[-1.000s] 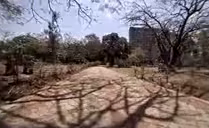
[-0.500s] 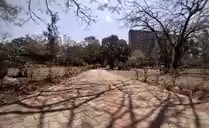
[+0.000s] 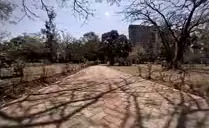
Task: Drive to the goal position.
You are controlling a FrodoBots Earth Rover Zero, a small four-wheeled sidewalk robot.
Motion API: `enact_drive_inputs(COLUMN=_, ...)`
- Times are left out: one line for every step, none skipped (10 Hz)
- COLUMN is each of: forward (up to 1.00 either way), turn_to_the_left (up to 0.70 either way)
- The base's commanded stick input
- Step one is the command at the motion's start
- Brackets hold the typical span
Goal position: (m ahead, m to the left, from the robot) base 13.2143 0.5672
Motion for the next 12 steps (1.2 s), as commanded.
enact_drive_inputs(forward=0.7, turn_to_the_left=0.0)
enact_drive_inputs(forward=0.7, turn_to_the_left=0.0)
enact_drive_inputs(forward=0.7, turn_to_the_left=0.0)
enact_drive_inputs(forward=0.7, turn_to_the_left=0.0)
enact_drive_inputs(forward=0.7, turn_to_the_left=0.0)
enact_drive_inputs(forward=0.7, turn_to_the_left=0.0)
enact_drive_inputs(forward=0.7, turn_to_the_left=0.0)
enact_drive_inputs(forward=0.7, turn_to_the_left=0.0)
enact_drive_inputs(forward=0.7, turn_to_the_left=0.0)
enact_drive_inputs(forward=0.7, turn_to_the_left=0.0)
enact_drive_inputs(forward=0.7, turn_to_the_left=0.0)
enact_drive_inputs(forward=0.7, turn_to_the_left=0.0)
